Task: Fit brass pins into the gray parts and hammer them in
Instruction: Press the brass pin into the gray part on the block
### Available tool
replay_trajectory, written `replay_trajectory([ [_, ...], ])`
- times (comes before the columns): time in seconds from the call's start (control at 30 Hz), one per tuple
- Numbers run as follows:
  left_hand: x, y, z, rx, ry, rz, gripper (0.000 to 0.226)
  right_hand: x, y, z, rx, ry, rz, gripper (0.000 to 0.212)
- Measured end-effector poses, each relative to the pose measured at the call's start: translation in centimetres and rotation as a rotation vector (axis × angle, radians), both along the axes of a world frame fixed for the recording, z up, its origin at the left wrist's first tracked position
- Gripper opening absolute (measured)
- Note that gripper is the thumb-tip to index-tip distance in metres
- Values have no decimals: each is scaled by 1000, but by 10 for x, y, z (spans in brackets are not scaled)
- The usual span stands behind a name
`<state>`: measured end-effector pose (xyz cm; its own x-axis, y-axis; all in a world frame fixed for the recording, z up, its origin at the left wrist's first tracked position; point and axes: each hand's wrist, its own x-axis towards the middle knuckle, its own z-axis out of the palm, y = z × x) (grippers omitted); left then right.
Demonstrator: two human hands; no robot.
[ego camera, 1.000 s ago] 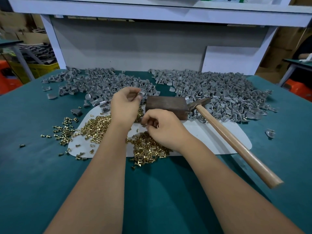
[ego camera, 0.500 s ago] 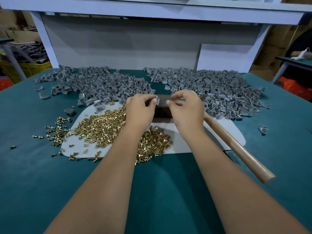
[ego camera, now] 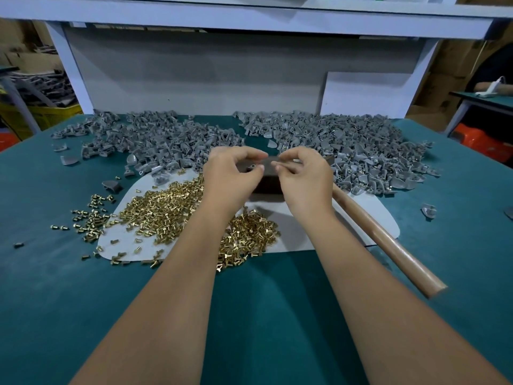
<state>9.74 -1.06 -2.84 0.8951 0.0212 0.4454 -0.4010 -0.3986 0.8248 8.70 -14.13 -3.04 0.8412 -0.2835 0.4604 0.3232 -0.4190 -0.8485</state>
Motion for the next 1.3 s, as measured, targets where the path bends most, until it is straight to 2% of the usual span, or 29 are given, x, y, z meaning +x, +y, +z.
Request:
replay_trajectory([
  [0.1, -1, -3, 0, 30, -58, -33, 24, -2, 1, 0, -5, 12, 24, 24],
  [0.3, -2, -2, -1, 150, -138, 32, 18, -4, 3, 1, -9, -1, 68, 29],
  [0.4, -3, -1, -1, 189, -129, 42, 15, -3, 1, 2, -15, -4, 106, 34],
  [0.5, -4, 1, -1, 142, -95, 46, 14, -3, 0, 5, -54, 38, 137, 37],
  [0.6, -3, 8, 2, 54, -14, 109, 14, -3, -3, 4, -151, 57, 8, 33],
  [0.7, -2, 15, 3, -1, 49, 139, 10, -6, -10, 6, -200, 4, -197, 20],
  [0.8, -1, 17, 2, -18, 68, 129, 11, -8, -15, 8, -252, -22, -263, 14],
  [1.03, -5, 9, 0, 22, -13, 72, 15, -8, 0, 9, -155, 41, -27, 11],
  [1.3, -3, 3, -3, 44, -85, 32, 18, -6, 5, 6, 1, 56, 28, 16],
])
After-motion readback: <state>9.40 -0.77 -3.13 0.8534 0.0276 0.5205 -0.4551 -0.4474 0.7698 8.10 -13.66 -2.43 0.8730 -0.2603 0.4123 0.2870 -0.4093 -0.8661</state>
